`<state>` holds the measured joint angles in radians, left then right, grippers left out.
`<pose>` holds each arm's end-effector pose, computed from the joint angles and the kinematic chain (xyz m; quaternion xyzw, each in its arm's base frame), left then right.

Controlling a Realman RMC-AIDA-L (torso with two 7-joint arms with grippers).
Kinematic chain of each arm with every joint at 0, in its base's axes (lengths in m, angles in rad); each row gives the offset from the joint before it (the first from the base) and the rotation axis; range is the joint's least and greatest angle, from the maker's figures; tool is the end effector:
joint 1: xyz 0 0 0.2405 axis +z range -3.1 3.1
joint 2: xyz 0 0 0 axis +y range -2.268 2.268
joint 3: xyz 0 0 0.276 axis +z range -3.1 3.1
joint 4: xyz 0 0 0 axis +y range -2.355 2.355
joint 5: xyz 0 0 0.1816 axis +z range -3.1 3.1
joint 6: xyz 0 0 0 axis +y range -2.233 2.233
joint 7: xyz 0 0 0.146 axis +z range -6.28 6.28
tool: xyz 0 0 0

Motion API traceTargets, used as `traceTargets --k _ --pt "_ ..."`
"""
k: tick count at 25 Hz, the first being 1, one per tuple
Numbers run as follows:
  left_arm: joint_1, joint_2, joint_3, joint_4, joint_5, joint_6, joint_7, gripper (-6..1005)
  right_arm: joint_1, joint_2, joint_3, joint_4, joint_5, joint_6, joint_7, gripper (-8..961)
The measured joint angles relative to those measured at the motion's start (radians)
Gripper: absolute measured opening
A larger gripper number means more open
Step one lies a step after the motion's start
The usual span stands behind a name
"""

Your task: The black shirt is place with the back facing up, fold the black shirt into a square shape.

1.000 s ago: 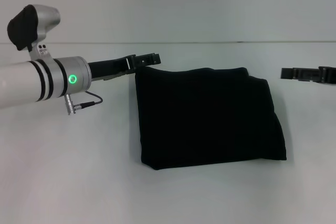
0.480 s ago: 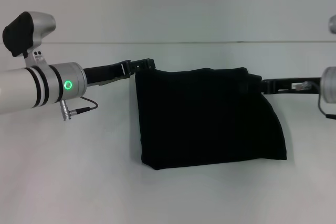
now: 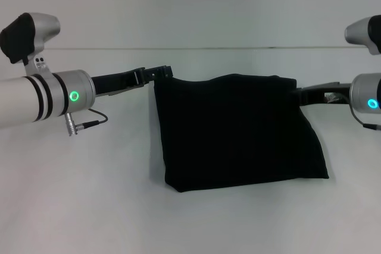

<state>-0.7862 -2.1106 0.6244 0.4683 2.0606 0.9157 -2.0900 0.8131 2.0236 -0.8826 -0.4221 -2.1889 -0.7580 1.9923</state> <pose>-0.2394 0.4179 -0.0381 -0.7574 -0.5522 -0.2504 0.2423 0.2667 0.4303 -0.0253 -0.8435 0.4272 0.0740 0.3170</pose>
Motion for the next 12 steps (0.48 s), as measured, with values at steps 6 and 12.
traceTargets --k 6,12 --pt "-0.003 0.002 -0.001 0.003 -0.001 -0.001 0.008 950 -0.018 0.011 0.006 -0.084 0.042 -0.054 -0.01 107" --pt "-0.004 0.003 0.002 -0.002 -0.001 -0.043 0.009 950 -0.023 0.007 0.022 -0.108 0.054 -0.05 -0.008 28"
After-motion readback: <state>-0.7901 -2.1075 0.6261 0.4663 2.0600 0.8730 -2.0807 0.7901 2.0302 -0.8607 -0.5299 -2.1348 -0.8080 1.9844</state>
